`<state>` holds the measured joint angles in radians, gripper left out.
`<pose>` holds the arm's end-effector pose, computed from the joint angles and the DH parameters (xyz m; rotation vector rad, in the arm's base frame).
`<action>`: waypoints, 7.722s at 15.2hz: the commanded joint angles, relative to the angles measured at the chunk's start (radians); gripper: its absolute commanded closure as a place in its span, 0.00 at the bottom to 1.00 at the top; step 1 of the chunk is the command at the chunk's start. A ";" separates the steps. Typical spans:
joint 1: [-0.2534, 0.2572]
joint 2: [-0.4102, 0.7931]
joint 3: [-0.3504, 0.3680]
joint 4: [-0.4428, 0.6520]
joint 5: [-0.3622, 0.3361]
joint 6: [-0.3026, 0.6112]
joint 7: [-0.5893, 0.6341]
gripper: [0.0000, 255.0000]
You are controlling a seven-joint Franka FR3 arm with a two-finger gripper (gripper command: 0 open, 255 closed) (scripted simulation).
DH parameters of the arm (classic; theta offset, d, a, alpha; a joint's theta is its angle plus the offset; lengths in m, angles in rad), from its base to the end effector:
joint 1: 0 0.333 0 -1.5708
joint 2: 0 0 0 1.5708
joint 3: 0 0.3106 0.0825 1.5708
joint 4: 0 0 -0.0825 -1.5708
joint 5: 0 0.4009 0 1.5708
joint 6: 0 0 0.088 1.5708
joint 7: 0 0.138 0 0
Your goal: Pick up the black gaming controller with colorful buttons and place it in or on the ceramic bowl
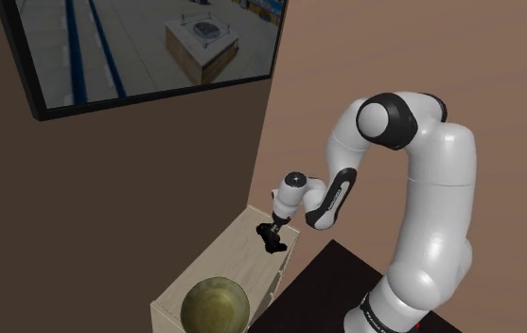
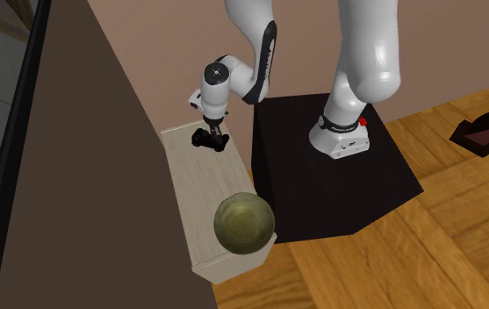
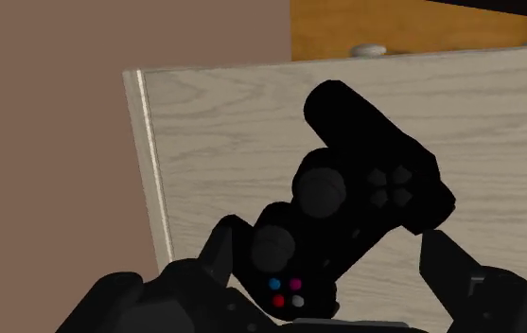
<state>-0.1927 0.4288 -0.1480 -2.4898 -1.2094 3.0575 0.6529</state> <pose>0.4274 -0.0869 0.0710 2.9073 0.3301 0.1749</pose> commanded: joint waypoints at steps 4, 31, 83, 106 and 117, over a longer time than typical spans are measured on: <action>-0.039 -0.013 0.037 -0.077 -0.032 -0.049 -0.224 0.00; -0.010 0.059 -0.010 -0.026 -0.116 -0.015 -0.145 1.00; 0.222 -0.560 0.776 -0.271 0.996 -0.492 -0.291 1.00; 0.352 -0.149 0.755 -0.081 0.515 -0.466 0.266 1.00; 0.351 -0.150 0.756 -0.083 0.515 -0.465 0.266 0.00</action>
<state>0.1584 0.2783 0.6076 -2.5722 -0.6945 2.5921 0.9185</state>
